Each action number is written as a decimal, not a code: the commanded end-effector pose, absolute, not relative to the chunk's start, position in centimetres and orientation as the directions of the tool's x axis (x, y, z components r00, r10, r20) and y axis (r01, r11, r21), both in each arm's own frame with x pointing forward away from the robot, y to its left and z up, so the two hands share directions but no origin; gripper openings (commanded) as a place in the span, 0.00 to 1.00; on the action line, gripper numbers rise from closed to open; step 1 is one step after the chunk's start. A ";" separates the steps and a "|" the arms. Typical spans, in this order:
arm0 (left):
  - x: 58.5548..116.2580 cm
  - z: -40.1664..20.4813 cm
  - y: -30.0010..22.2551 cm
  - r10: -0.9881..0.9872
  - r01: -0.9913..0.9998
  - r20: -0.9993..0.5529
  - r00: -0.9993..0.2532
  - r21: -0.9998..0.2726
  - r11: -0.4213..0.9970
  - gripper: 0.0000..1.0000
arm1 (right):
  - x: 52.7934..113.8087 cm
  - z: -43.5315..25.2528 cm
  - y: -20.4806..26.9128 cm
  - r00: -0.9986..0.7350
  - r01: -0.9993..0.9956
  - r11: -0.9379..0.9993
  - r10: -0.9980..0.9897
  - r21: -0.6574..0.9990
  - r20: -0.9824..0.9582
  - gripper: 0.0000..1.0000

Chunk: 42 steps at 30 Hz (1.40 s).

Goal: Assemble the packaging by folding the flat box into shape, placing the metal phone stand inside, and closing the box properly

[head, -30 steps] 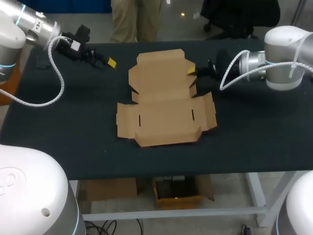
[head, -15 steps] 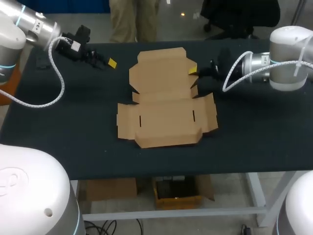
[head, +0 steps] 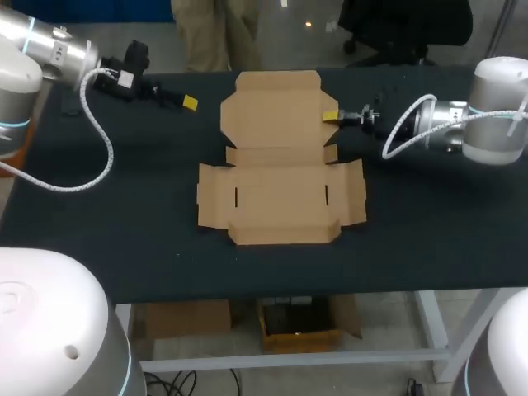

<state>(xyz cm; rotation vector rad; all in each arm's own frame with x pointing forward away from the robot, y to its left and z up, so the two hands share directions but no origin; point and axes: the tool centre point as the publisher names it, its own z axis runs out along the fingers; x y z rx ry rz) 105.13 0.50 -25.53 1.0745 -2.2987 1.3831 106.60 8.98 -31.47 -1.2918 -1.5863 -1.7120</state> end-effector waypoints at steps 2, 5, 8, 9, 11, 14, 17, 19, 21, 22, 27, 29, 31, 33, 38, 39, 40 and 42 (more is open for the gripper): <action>104.5 -26.0 -0.4 -0.477 -0.662 0.520 -0.709 -0.724 0.195 1.00 | 106.4 -31.2 8.8 -0.485 0.819 -0.238 0.201 0.522 0.851 0.00; 104.7 -26.0 -0.9 -0.464 -0.643 0.511 -0.724 -0.744 0.183 1.00 | 106.5 -30.8 9.0 -0.497 0.813 -0.235 0.197 0.533 0.845 0.00; 104.9 -25.9 -1.4 -0.455 -0.624 0.498 -0.738 -0.760 0.181 1.00 | 106.7 -30.4 9.2 -0.508 0.808 -0.232 0.192 0.542 0.840 0.00; 105.0 -25.9 -1.7 -0.449 -0.620 0.496 -0.743 -0.763 0.184 1.00 | 106.8 -30.3 9.3 -0.511 0.806 -0.231 0.192 0.544 0.838 0.00; 105.2 -25.9 -2.0 -0.443 -0.610 0.489 -0.751 -0.771 0.184 1.00 | 106.9 -30.0 9.4 -0.520 0.801 -0.231 0.188 0.552 0.833 0.00; 105.5 -25.9 -2.4 -0.427 -0.600 0.487 -0.762 -0.779 0.180 1.00 | 107.0 -29.6 9.6 -0.535 0.792 -0.230 0.184 0.565 0.824 0.00; 105.7 -25.8 -2.7 -0.409 -0.588 0.486 -0.772 -0.790 0.173 1.00 | 107.1 -29.2 9.7 -0.549 0.783 -0.229 0.182 0.578 0.816 0.00; 105.8 -25.8 -3.0 -0.395 -0.583 0.487 -0.779 -0.794 0.172 1.00 | 107.2 -28.9 9.9 -0.560 0.776 -0.229 0.179 0.588 0.809 0.00; 106.0 -25.8 -3.2 -0.389 -0.579 0.485 -0.783 -0.797 0.172 1.00 | 107.3 -28.7 10.0 -0.567 0.772 -0.228 0.173 0.593 0.805 0.00; 106.1 -25.8 -3.4 -0.382 -0.577 0.486 -0.786 -0.799 0.170 1.00 | 107.4 -28.6 10.1 -0.570 0.770 -0.228 0.171 0.595 0.803 0.00; 106.5 -25.8 -4.0 -0.357 -0.565 0.488 -0.796 -0.812 0.148 0.95 | 107.5 -28.1 10.4 -0.596 0.754 -0.226 0.160 0.617 0.787 0.00; 106.7 -25.8 -4.3 -0.345 -0.561 0.491 -0.800 -0.815 0.143 0.93 | 107.5 -27.9 10.6 -0.601 0.750 -0.227 0.158 0.621 0.783 0.00; 106.7 -25.6 -4.6 -0.332 -0.554 0.489 -0.807 -0.820 0.141 0.85 | 107.5 -27.7 10.7 -0.607 0.746 -0.228 0.156 0.626 0.779 0.00; 106.6 -25.4 -5.0 -0.319 -0.548 0.487 -0.813 -0.824 0.140 0.84 | 107.5 -27.6 10.8 -0.612 0.741 -0.230 0.154 0.630 0.776 0.00; 106.6 -25.1 -6.3 -0.280 -0.536 0.485 -0.829 -0.832 0.144 0.83 | 107.6 -27.4 11.0 -0.624 0.732 -0.232 0.147 0.640 0.767 0.00; 106.6 -25.1 -6.6 -0.273 -0.533 0.484 -0.831 -0.833 0.145 0.80 | 107.6 -27.4 11.1 -0.626 0.730 -0.233 0.146 0.642 0.766 0.00; 106.6 -25.0 -6.8 -0.266 -0.532 0.485 -0.833 -0.834 0.147 0.78 | 107.6 -27.3 11.1 -0.629 0.729 -0.233 0.145 0.644 0.764 0.00; 106.6 -25.0 -7.3 -0.250 -0.529 0.486 -0.837 -0.835 0.148 0.71 | 107.6 -27.2 11.2 -0.635 0.724 -0.234 0.141 0.649 0.760 0.00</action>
